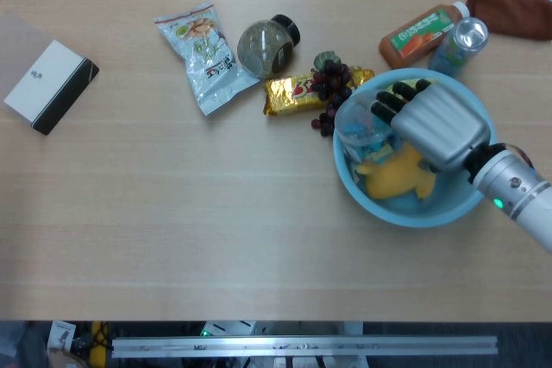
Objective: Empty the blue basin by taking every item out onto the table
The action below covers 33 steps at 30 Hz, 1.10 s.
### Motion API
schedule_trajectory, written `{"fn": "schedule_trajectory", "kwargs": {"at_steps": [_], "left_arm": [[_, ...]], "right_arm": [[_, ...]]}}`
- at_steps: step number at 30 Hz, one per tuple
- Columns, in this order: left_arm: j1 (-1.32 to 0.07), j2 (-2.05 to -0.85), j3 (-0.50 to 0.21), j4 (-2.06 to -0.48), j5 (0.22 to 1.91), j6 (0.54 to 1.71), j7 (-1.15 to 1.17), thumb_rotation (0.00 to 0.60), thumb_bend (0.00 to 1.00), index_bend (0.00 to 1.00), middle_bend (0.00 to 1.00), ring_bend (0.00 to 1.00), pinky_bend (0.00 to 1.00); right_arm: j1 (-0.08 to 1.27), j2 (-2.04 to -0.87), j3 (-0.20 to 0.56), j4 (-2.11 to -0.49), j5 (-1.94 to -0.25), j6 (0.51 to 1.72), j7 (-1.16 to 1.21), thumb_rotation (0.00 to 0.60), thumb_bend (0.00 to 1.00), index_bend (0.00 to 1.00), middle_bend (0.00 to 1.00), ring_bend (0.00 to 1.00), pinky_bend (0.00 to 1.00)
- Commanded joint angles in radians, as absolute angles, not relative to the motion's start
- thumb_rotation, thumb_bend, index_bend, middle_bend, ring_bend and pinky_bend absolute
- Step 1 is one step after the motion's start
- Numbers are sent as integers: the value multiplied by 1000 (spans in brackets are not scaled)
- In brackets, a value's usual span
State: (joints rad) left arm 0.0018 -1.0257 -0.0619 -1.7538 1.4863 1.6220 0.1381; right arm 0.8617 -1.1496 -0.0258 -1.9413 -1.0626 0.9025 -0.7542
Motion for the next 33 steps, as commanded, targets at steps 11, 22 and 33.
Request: {"fn": "schedule_trajectory", "kwargs": {"at_steps": [11, 22, 33], "left_arm": [[3, -1028, -61, -1750, 1490, 1618, 135, 600, 340, 344, 375, 301, 255], [3, -1026, -63, -1747, 1481, 1608, 131, 600, 340, 344, 375, 301, 256], [2, -1021, -64, -1738, 1468, 1597, 114, 600, 340, 344, 374, 301, 255]], "right_arm": [[852, -1250, -44, -1887, -1060, 984, -863, 600, 0, 83, 221, 201, 339], [818, -1328, -52, -1830, -1089, 1043, -891, 600, 0, 0, 129, 103, 242], [807, -1426, -25, -1738, -1107, 1056, -893, 600, 0, 0, 129, 103, 242]]}}
